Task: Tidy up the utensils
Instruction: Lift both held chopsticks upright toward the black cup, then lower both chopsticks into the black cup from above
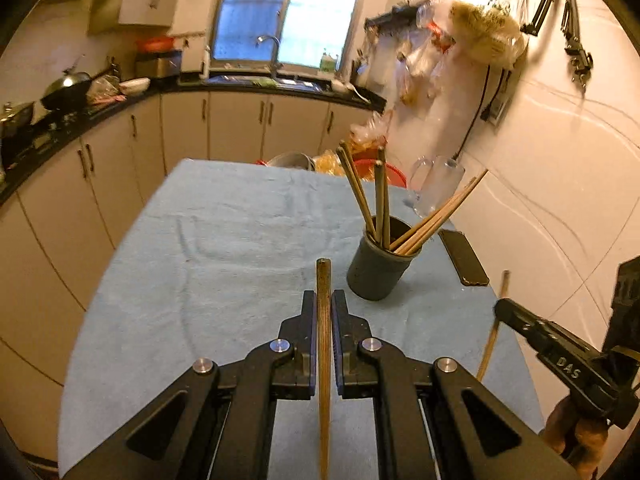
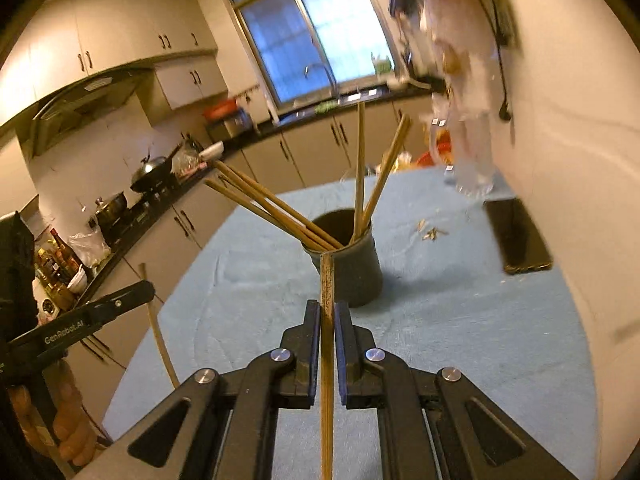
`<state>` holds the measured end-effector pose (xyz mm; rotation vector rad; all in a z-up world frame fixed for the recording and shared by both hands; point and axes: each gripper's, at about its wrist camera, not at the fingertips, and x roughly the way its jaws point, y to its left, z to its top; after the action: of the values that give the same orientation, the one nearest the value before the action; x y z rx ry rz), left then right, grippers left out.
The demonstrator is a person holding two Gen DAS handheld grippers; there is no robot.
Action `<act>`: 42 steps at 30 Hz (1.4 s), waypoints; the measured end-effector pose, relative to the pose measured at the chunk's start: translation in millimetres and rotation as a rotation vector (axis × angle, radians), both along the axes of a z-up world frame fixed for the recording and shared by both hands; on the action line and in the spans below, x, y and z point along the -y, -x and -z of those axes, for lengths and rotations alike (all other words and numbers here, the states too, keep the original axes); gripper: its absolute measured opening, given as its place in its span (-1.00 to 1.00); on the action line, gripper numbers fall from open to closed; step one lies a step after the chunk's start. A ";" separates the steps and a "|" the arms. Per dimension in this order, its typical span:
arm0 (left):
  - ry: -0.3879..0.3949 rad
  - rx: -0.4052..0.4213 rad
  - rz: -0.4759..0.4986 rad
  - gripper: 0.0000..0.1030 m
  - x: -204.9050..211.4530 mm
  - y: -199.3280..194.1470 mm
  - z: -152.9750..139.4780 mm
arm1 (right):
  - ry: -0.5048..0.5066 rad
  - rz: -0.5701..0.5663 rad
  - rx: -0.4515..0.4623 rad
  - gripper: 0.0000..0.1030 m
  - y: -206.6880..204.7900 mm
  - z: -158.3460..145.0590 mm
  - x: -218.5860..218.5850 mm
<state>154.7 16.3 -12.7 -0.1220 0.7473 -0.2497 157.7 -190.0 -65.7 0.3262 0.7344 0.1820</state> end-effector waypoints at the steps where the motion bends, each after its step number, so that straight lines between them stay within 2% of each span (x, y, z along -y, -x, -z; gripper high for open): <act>1: 0.001 0.013 -0.008 -0.86 -3.3 7.3 -3.1 | -0.003 0.004 0.019 -0.84 9.1 -5.2 -0.9; 3: 0.009 0.027 -0.017 -0.86 -6.5 15.1 -5.9 | -0.006 0.011 0.051 -0.84 24.5 -13.4 -3.0; 7: -0.023 0.064 -0.045 -0.86 -10.4 33.8 -9.8 | 0.012 0.012 0.099 -0.84 47.8 -31.5 -4.8; 11: 0.028 0.076 -0.048 -0.86 -14.6 44.3 -17.0 | 0.019 0.007 0.128 -0.84 59.8 -42.1 -6.8; 13: 0.024 0.083 -0.043 -0.86 -14.2 50.5 -20.7 | 0.013 0.009 0.147 -0.84 67.2 -48.8 -7.3; 26: 0.065 0.205 -0.031 -0.86 -11.1 78.3 -73.1 | -0.025 0.068 0.265 -0.84 102.8 -91.0 9.3; 35: 0.128 0.304 -0.027 -0.86 -0.7 53.2 -116.7 | -0.048 0.163 0.364 -0.84 92.6 -119.2 30.4; 40: 0.107 0.369 -0.051 -0.86 10.5 28.5 -132.8 | -0.034 0.201 0.423 -0.84 69.3 -132.2 32.0; 42: 0.136 0.366 -0.031 -0.86 16.5 12.2 -134.7 | -0.029 0.206 0.438 -0.84 54.3 -135.2 31.1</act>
<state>142.5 -0.2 121.9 -0.2107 0.3642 -0.2838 103.4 -221.1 69.4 0.3717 0.2630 0.0642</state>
